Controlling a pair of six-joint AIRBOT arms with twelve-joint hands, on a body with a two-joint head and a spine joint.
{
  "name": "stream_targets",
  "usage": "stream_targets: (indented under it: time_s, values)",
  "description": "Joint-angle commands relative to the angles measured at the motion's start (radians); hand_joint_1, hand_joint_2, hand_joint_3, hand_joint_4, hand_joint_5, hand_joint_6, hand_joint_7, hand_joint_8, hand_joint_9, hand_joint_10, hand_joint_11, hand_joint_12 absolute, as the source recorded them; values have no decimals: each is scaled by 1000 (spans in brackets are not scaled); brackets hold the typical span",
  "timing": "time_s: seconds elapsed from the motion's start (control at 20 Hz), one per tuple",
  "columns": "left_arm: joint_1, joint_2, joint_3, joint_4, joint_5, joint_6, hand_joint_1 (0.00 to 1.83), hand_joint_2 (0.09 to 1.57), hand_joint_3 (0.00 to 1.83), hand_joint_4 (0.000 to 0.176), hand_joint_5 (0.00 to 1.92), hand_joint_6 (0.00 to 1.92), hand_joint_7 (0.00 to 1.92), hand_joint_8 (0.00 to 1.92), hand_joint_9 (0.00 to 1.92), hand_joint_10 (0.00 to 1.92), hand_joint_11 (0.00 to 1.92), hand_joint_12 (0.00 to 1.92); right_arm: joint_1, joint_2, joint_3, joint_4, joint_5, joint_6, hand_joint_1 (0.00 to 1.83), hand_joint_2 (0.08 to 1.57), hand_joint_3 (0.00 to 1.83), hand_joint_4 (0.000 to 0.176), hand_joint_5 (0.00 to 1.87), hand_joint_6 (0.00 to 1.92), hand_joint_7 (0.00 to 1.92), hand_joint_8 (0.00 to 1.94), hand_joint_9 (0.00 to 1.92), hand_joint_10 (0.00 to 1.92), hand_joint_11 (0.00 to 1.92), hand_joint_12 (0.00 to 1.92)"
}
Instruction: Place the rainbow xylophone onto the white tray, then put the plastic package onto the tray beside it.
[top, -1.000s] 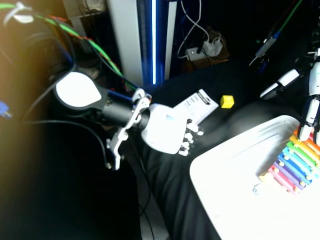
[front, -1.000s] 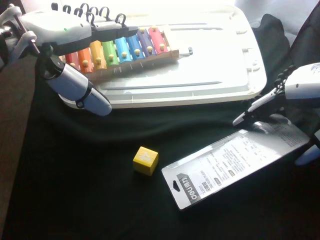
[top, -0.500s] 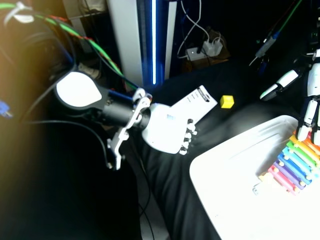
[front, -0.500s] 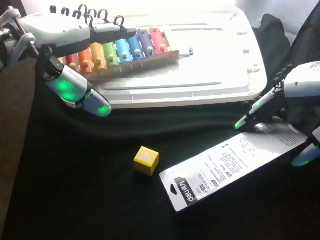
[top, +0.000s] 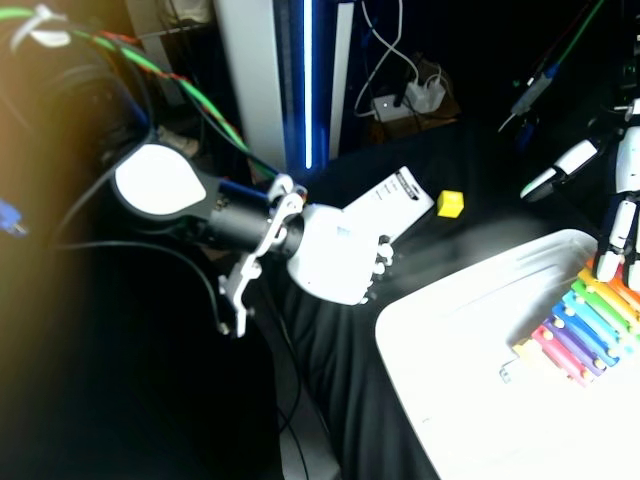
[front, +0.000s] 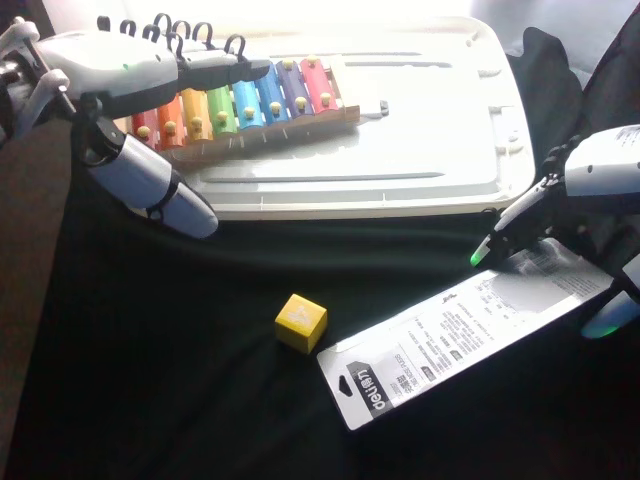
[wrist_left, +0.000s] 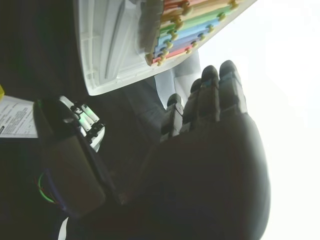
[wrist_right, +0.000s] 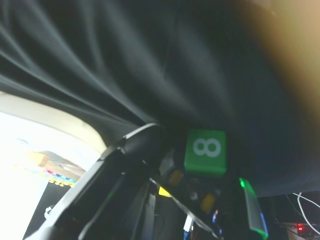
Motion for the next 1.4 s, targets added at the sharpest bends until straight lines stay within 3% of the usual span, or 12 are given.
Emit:
stream_targets:
  time_s: [0.0,0.2,0.4,0.65,0.75,0.9,0.95,1.15,1.2,1.25,1.3,1.35]
  values:
    - [-9,6,5,-17,-87,2,725,736,3,176,0,0,0,0,53,12,0,0,2,-1,0,18,19,3,1212,1237,0,0,646,1255,882,1363,1240,323,1013,1003]
    - [-4,5,5,-20,-87,2,708,752,7,176,0,0,0,0,7,0,0,0,2,-1,0,54,20,3,1220,1223,0,0,672,1218,904,1326,1256,354,1023,1079]
    - [2,5,7,-28,-87,2,724,747,2,176,0,0,0,0,23,9,0,0,2,0,0,176,28,-79,1238,1188,0,0,757,1066,952,1264,1285,414,1057,1157]
    - [13,5,8,-38,-90,2,760,758,5,176,0,0,0,0,13,2,0,0,2,11,-1,341,55,-193,1248,1167,2,0,765,1075,1014,1142,1392,318,1122,1063]
    - [17,5,9,-40,-90,2,736,771,8,176,0,0,0,0,0,0,0,0,3,14,1,371,62,-203,1255,1146,2,0,794,1075,1059,1039,1413,188,1106,1033]
    - [21,5,9,-40,-89,2,739,779,8,176,0,0,0,0,0,0,0,0,3,22,4,394,64,-205,1250,1164,0,0,748,1153,1037,1066,1441,122,1143,910]
    - [22,5,9,-40,-89,2,744,780,7,176,0,0,0,0,0,0,0,0,3,26,5,403,64,-208,1250,1166,0,0,751,1106,1029,1104,1497,135,1190,923]
    - [26,5,12,-45,-89,2,770,769,0,176,0,0,0,0,0,0,0,0,4,41,6,502,84,-289,1251,1150,3,0,792,1064,1048,1065,1466,136,1037,1294]
    - [27,5,12,-45,-89,2,784,764,0,176,0,0,0,0,0,0,0,0,4,45,6,514,85,-298,1159,1171,2,0,844,1134,1096,1150,1406,973,1218,1601]
    - [27,5,12,-45,-89,2,774,763,0,176,0,0,0,0,0,0,0,0,4,49,6,529,85,-308,1222,1169,2,0,848,1143,939,1184,1279,1121,1174,1564]
    - [29,5,12,-45,-89,2,788,767,0,176,0,0,0,0,0,0,0,0,4,52,7,548,85,-323,1234,1171,0,0,845,1150,907,1191,1280,1113,1200,1521]
    - [30,5,12,-45,-89,2,794,769,1,176,0,0,0,0,0,0,0,0,5,52,8,563,86,-336,1142,1197,1,0,819,1205,1064,1193,1311,1266,1249,1644]
